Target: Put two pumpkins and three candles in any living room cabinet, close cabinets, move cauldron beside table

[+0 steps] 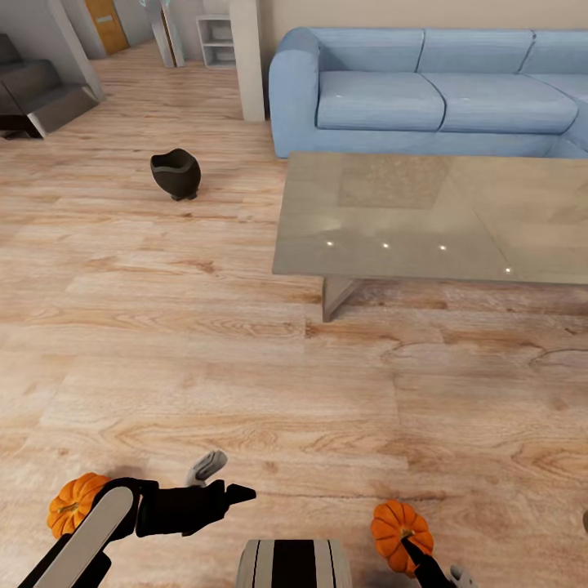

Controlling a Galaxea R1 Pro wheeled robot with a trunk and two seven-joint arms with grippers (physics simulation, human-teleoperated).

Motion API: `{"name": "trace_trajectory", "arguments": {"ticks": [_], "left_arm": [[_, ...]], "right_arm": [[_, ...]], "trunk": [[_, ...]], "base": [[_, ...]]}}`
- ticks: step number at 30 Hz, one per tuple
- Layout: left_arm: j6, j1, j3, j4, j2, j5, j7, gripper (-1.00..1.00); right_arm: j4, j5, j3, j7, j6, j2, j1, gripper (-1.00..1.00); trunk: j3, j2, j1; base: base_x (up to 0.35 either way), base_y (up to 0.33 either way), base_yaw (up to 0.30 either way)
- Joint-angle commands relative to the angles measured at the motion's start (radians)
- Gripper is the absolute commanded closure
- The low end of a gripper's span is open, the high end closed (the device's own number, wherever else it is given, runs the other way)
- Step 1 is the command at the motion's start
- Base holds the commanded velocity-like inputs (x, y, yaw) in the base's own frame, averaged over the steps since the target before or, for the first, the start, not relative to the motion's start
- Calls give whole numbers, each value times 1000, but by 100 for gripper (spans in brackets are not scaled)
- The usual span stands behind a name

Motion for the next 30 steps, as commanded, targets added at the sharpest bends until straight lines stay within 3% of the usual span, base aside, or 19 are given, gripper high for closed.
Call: {"name": "trace_trajectory", "arguments": {"ticks": [1, 30], "left_arm": [[0, -1, -2, -1, 1, 10, 10, -100], [0, -1, -2, 1, -4, 6, 10, -100]], "right_arm": [[3, -15, -25, -6, 0, -1, -1, -100], [3, -15, -25, -6, 0, 0, -1, -100]], "trunk": [[-1, 0, 0], [-1, 0, 0]], "base": [[18, -7, 0], [30, 0, 0]]}}
